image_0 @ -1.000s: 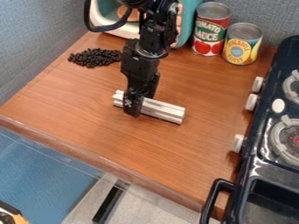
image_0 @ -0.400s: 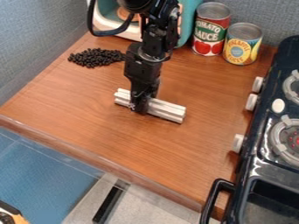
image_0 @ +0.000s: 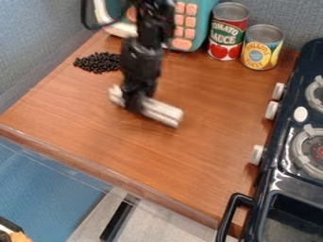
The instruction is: Sweep into pile
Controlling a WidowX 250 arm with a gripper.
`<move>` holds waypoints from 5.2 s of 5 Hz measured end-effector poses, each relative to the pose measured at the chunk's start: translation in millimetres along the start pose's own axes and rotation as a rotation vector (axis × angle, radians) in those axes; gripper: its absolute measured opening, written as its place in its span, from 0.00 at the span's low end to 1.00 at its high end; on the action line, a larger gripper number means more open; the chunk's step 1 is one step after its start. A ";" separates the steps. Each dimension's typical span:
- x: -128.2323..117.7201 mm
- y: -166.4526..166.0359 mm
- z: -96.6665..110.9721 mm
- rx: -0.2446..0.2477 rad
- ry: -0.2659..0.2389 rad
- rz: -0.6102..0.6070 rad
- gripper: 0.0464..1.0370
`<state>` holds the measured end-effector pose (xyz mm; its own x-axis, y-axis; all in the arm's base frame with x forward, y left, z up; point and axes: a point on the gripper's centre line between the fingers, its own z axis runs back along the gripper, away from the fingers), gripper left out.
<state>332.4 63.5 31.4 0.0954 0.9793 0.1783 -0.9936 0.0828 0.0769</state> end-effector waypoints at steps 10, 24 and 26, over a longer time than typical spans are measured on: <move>196.4 -11.5 -1.3 0.186 -0.332 -0.896 0.35; 182.3 -69.7 -19.8 0.008 -0.463 -1.235 0.35; 180.1 -70.4 -25.4 0.031 -0.478 -1.278 0.35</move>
<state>418.0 238.7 33.2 0.9564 0.0639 0.2851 -0.1958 0.8642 0.4634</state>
